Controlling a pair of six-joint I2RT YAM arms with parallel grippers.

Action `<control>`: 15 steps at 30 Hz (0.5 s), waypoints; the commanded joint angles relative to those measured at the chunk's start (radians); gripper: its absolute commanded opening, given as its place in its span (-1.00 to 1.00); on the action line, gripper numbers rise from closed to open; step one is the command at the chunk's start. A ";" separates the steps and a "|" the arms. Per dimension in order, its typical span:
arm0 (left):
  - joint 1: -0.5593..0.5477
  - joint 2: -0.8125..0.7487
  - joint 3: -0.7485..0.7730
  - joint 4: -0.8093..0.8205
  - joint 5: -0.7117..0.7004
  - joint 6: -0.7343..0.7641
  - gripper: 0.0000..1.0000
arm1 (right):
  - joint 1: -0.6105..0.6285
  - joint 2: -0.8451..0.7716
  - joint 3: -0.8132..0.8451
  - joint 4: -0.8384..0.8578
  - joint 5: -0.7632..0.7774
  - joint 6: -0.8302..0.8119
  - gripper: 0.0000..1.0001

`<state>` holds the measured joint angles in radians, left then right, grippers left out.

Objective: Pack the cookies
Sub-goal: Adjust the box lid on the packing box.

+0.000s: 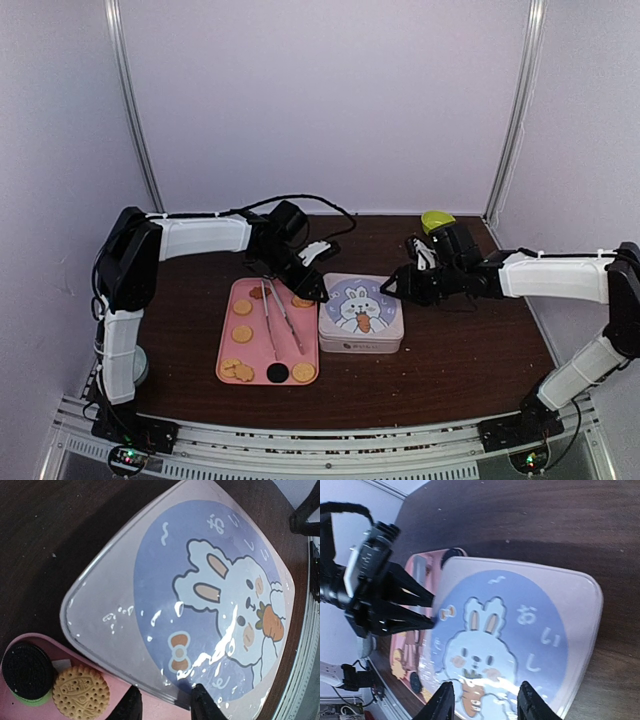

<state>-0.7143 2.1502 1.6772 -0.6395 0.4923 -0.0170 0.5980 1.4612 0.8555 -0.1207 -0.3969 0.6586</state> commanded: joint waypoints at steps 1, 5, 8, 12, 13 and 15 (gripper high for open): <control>-0.001 0.054 -0.048 -0.086 -0.089 0.031 -0.31 | 0.065 0.059 0.091 0.130 -0.056 0.053 -0.16; 0.032 0.007 -0.048 -0.087 -0.058 0.018 -0.16 | 0.124 0.186 0.156 0.201 -0.100 0.102 -0.23; 0.083 -0.049 -0.036 -0.098 -0.021 0.014 0.05 | 0.157 0.259 0.179 0.274 -0.135 0.155 -0.27; 0.168 -0.121 -0.014 -0.132 0.035 0.029 0.25 | 0.180 0.348 0.192 0.337 -0.155 0.202 -0.30; 0.187 -0.142 -0.012 -0.141 0.041 0.037 0.28 | 0.182 0.376 0.198 0.338 -0.155 0.209 -0.32; 0.221 -0.179 -0.010 -0.157 0.048 0.057 0.33 | 0.188 0.430 0.217 0.327 -0.159 0.213 -0.37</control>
<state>-0.5606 2.0846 1.6577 -0.7433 0.5121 -0.0029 0.7795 1.8198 1.0302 0.1577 -0.5312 0.8253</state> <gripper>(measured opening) 0.647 0.329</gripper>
